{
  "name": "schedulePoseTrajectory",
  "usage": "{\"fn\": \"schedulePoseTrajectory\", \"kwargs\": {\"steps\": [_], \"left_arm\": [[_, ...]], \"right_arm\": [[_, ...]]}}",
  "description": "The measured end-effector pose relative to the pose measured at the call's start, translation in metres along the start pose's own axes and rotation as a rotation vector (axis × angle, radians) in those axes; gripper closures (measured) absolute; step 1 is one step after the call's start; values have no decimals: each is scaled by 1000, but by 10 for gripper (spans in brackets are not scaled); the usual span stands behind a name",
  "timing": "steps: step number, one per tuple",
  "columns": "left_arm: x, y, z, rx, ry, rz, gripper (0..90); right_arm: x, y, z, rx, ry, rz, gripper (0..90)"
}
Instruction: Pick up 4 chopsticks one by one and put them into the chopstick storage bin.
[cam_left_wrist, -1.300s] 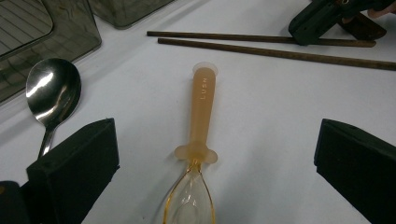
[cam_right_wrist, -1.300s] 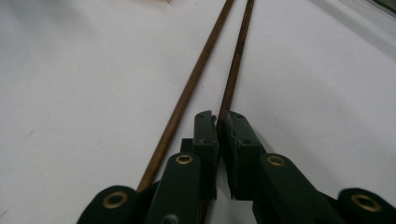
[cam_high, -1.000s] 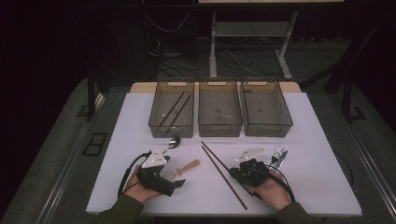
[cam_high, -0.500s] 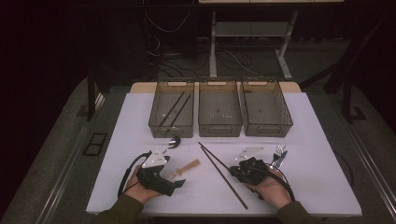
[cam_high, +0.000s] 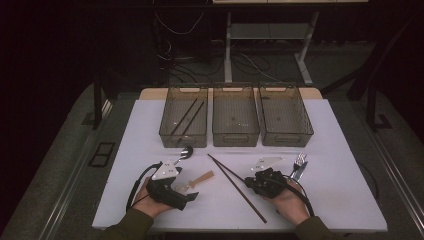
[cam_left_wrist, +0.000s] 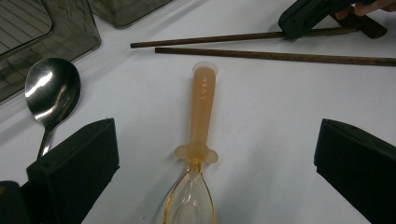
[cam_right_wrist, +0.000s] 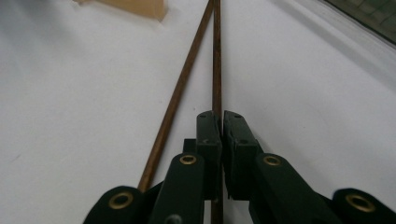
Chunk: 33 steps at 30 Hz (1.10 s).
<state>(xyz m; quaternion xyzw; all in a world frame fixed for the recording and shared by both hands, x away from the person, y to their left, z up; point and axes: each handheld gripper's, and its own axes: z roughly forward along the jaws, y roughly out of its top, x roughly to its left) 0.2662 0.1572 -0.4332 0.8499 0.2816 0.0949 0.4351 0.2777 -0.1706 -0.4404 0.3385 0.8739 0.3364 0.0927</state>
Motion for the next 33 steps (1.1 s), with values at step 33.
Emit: {"fn": "schedulePoseTrajectory", "kwargs": {"steps": [33], "left_arm": [[6,-5,-7,-58,-39,11,0]], "right_arm": [[-25,9,-42,-118,47,53,859]]}}
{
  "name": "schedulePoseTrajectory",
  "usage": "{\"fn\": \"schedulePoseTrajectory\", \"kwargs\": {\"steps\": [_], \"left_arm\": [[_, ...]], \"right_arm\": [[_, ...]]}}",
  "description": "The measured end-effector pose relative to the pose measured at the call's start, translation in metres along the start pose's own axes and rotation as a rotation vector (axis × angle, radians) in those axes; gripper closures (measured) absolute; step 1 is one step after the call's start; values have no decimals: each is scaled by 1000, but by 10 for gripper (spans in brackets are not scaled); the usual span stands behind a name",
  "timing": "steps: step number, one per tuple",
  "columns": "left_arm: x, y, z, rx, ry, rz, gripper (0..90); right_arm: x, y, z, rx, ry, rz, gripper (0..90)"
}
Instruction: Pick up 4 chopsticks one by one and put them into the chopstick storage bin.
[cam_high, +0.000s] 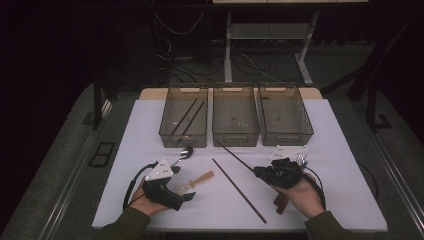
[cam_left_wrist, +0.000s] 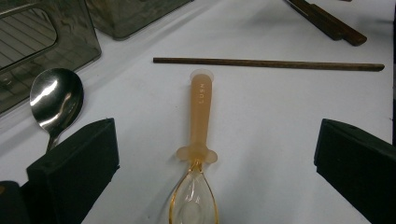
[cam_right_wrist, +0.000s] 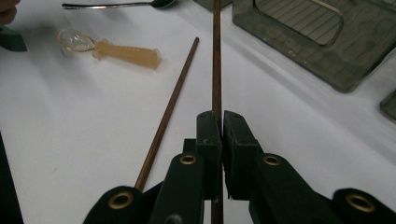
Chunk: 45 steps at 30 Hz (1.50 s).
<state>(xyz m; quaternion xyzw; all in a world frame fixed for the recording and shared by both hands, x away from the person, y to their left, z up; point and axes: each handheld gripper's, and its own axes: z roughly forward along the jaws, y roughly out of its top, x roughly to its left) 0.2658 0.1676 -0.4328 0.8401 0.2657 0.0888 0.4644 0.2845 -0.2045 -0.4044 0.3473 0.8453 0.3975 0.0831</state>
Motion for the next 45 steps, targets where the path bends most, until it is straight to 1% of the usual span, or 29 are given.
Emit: {"fn": "schedulePoseTrajectory", "kwargs": {"steps": [3,4,6,7,12,14,15,19,20,22,24,26,29,33,34,41,43,45], "left_arm": [[0,-1,0,-8,-1,-4,0],[1,-1,-1,1,-4,4,0],[2,-2,-1,-1,-7,2,0],[2,-2,-1,-2,-12,9,0],[2,-2,0,-20,-25,9,0],[1,-2,1,-14,-34,21,0],[1,-2,2,-20,-38,32,0],[1,-1,3,-23,-43,49,0],[1,-1,3,-22,-44,48,0],[1,-1,3,-21,-45,41,0],[0,0,3,-27,-46,45,0],[0,0,3,-27,-46,49,0],[0,0,4,-19,-41,44,0],[0,1,4,-28,-42,47,0],[0,1,4,-27,-42,51,0],[-3,1,5,-40,-41,33,0],[-2,1,5,-37,-42,38,0],[-3,2,5,-40,-43,32,0]], "right_arm": [[-1,5,-2,-13,3,2,859],[-2,7,-2,-20,5,5,859],[-2,12,-3,-33,7,4,859],[-2,13,-3,-39,8,-1,859],[-4,23,0,-53,11,2,859],[-6,27,3,-61,14,10,859],[-7,29,4,-64,15,13,859],[-9,38,11,-75,17,21,859],[-9,40,12,-71,20,26,859],[-10,43,15,-80,15,33,859],[-10,48,19,-84,17,42,859],[-9,53,21,-91,15,45,859],[-10,62,24,-100,9,46,859],[-9,75,29,-100,3,38,859],[-9,78,30,-101,3,42,859],[-12,98,42,-117,-11,48,859],[-13,104,46,-123,-17,56,859],[-13,110,51,-135,-19,68,859]]}}
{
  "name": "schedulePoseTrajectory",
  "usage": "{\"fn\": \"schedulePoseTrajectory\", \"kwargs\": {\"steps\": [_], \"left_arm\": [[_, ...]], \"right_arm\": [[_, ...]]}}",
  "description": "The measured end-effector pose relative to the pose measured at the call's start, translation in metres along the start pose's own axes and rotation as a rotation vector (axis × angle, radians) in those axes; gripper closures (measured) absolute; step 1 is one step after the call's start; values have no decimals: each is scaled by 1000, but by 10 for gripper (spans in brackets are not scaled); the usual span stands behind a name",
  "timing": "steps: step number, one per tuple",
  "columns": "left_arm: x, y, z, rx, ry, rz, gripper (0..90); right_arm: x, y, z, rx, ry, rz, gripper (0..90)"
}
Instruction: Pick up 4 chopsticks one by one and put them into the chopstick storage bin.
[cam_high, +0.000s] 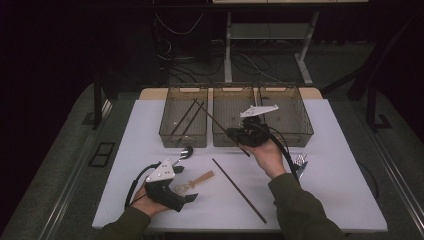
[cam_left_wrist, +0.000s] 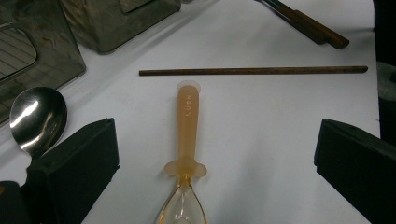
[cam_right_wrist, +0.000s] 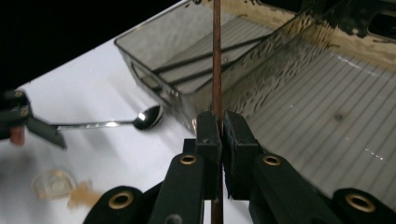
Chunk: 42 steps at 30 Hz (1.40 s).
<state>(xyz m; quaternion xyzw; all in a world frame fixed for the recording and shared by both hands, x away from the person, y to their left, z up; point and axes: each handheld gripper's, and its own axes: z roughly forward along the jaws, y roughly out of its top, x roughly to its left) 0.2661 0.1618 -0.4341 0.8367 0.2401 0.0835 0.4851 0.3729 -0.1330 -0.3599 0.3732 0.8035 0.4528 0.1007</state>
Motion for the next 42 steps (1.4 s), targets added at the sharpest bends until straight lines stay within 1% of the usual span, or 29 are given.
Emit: {"fn": "schedulePoseTrajectory", "kwargs": {"steps": [4,8,10,13,15,17,20,23,26,29,31,32,33,36,37,42], "left_arm": [[0,0,-1,3,-3,3,0],[1,0,-1,2,-1,-1,0],[1,0,-1,-3,-1,-2,0],[1,0,-2,-3,-2,-3,0],[1,0,-2,-2,0,2,0],[1,0,-2,-3,0,0,0],[1,0,-2,-5,1,-2,0],[1,0,-3,2,1,3,0],[1,0,-2,-1,-6,-1,0],[1,0,-2,-1,-5,5,0],[1,0,-2,-4,-5,-1,0],[1,0,-2,-5,-5,-2,0],[0,0,-2,-6,-6,-6,0],[0,0,-2,-3,-9,-1,0],[0,0,-2,-2,-10,1,0],[1,0,-2,-2,-9,-4,0]], "right_arm": [[2,12,10,-6,-8,11,859],[3,24,18,-13,-20,-8,859],[5,30,23,-21,-23,-8,859],[7,38,29,-39,-23,3,859],[9,45,35,-50,-19,2,859],[11,51,40,-54,-21,-4,859],[13,59,47,-65,-19,0,859],[15,67,57,-61,-20,-7,859],[16,72,65,-57,-28,-10,859],[15,75,75,-65,-29,4,859],[14,77,83,-63,-32,21,859],[14,77,85,-62,-34,17,859],[15,79,90,-58,-38,24,858],[16,82,98,-58,-38,16,859],[17,83,100,-57,-31,19,858],[18,84,114,-39,-43,23,858]]}}
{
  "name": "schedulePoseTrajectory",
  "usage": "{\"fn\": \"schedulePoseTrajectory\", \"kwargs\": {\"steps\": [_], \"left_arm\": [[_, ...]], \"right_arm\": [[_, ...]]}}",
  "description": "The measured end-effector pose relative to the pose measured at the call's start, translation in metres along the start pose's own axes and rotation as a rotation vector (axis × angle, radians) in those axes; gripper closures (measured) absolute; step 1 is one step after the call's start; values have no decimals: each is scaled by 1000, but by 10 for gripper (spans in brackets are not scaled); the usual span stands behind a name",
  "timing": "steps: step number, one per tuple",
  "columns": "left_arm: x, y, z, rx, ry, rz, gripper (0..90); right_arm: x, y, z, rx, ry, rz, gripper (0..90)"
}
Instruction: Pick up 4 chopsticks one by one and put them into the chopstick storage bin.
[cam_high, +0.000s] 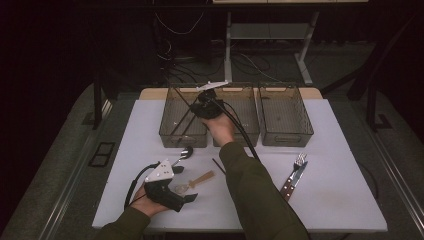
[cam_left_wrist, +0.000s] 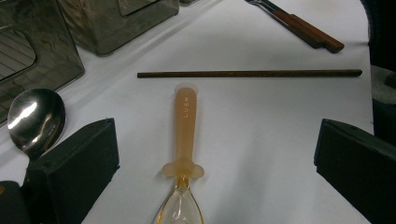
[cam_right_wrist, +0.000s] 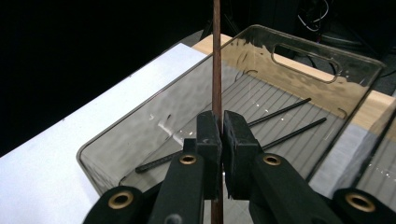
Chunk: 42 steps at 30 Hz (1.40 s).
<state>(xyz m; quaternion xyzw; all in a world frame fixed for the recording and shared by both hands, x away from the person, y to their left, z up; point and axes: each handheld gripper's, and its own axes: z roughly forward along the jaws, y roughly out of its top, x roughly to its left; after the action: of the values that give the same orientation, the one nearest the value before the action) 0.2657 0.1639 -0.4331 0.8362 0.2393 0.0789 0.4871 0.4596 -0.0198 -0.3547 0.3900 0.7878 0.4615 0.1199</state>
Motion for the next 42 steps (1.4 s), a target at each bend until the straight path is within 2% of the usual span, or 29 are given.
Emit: {"fn": "schedulePoseTrajectory", "kwargs": {"steps": [11,16,18,20,24,29,31,36,37,42], "left_arm": [[1,0,1,-3,-2,7,0],[1,0,1,-2,-5,6,0],[1,0,1,-1,-5,7,0],[1,0,1,-2,-5,7,0],[1,0,1,-1,-3,13,0],[1,0,0,2,-2,6,0],[1,0,0,0,0,16,0],[2,0,0,8,-1,15,0],[1,0,0,4,-2,2,0],[2,0,-1,8,2,16,0]], "right_arm": [[3,-5,24,24,9,15,858],[6,-12,33,50,-22,-6,843],[7,-13,33,51,-23,-13,721],[7,-12,32,55,-31,-22,662],[5,-10,25,53,-31,-23,571],[3,-9,12,64,8,-37,469],[1,-10,6,68,32,-38,450],[-3,-15,-13,70,45,-38,398],[-4,-16,-17,67,49,-39,387],[-7,-26,-39,64,71,-59,338]]}}
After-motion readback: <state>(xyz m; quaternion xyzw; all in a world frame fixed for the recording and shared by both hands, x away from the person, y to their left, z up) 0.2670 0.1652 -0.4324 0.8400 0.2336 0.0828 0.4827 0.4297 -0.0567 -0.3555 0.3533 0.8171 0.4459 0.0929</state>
